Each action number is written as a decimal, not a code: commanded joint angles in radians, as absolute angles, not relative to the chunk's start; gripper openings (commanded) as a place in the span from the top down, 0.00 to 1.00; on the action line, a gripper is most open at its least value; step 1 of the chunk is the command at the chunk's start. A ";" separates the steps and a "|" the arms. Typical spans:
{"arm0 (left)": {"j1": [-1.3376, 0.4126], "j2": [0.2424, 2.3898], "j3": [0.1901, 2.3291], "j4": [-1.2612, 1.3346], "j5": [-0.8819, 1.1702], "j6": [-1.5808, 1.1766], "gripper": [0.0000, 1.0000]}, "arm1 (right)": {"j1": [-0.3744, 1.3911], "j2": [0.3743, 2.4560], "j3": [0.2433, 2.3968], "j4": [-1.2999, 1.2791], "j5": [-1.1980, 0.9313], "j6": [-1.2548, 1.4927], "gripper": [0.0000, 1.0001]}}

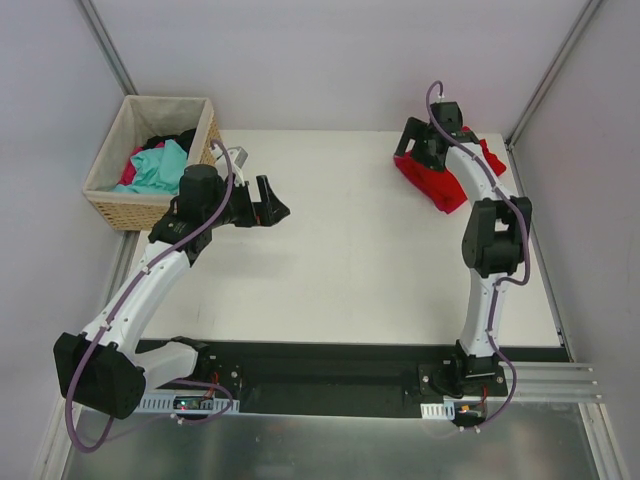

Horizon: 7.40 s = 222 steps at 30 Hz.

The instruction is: Fold and stack the t-shirts

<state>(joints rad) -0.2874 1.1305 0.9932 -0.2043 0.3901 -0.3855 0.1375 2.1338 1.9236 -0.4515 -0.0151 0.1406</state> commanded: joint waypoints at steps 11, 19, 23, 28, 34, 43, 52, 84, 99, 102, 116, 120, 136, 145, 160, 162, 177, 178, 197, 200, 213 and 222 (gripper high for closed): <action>-0.291 1.147 1.025 -0.167 0.362 -0.377 0.01 | 0.087 2.241 2.005 -0.419 -0.031 0.135 0.03; -0.291 1.169 1.046 -0.167 0.348 -0.367 0.01 | 0.087 2.370 2.117 -0.443 -0.081 0.172 0.03; -0.291 1.184 1.054 -0.167 0.347 -0.357 0.01 | 0.089 2.450 2.178 -0.446 -0.106 0.213 0.03; -0.291 1.198 1.065 -0.170 0.342 -0.351 0.01 | 0.087 2.525 2.278 -0.434 -0.159 0.278 0.03; -0.291 1.216 1.091 -0.181 0.342 -0.334 0.01 | 0.089 2.600 2.313 -0.302 -0.209 0.428 0.03; -0.291 1.212 1.111 -0.224 0.328 -0.293 0.01 | 0.066 2.660 2.365 -0.106 -0.190 0.548 0.03; -0.291 1.166 1.088 -0.224 0.357 -0.313 0.01 | 0.063 2.343 2.090 -0.066 -0.155 0.397 0.03; -0.291 1.173 1.081 -0.225 0.342 -0.344 0.01 | -0.023 2.474 2.000 -0.091 -0.109 0.468 0.03; -0.302 1.256 1.146 -0.227 0.342 -0.347 0.01 | -0.166 2.572 2.146 -0.164 -0.135 0.499 0.04; -0.304 1.264 1.154 -0.227 0.342 -0.344 0.01 | -0.179 2.611 2.221 -0.186 -0.146 0.497 0.03; -0.295 1.155 1.138 -0.241 0.215 -0.275 0.01 | -0.101 2.346 2.160 -0.142 -0.172 0.358 0.03; -0.258 1.114 1.157 -0.255 0.158 -0.252 0.01 | -0.032 2.182 2.123 -0.198 -0.164 0.273 0.03; 0.130 1.348 1.431 -0.356 0.045 -0.199 0.01 | 0.447 1.438 1.551 -0.345 -0.008 0.135 0.04; 0.207 1.733 1.724 -0.417 -0.110 -0.167 0.04 | 0.666 1.187 1.194 -0.339 0.090 0.141 0.03; 0.261 2.086 1.936 -0.463 -0.161 -0.150 0.08 | 0.695 0.988 1.029 -0.400 0.132 0.071 0.04; 0.265 2.115 1.936 -0.463 -0.153 -0.156 0.08 | 0.695 0.989 1.034 -0.397 0.124 0.069 0.03; 0.284 2.151 1.950 -0.456 -0.136 -0.164 1.00 | 0.696 1.019 1.005 -0.374 0.107 0.107 0.04; 0.285 2.140 1.942 -0.451 -0.140 -0.167 1.00 | 0.698 1.019 1.003 -0.373 0.106 0.110 0.03; 0.201 1.686 1.908 -0.365 0.333 -0.284 1.00 | 0.787 0.979 0.965 -0.367 0.152 0.135 0.03; 0.106 1.622 1.914 -0.360 0.413 -0.275 1.00 | 0.798 0.965 0.960 -0.373 0.167 0.138 0.03; -0.377 1.373 1.774 -0.371 0.508 -0.290 1.00 | 0.816 0.877 0.959 -0.440 0.270 0.160 0.03; -0.722 1.232 1.174 -0.131 0.328 -0.388 1.00 | 0.818 0.787 0.996 -0.564 0.350 0.155 0.03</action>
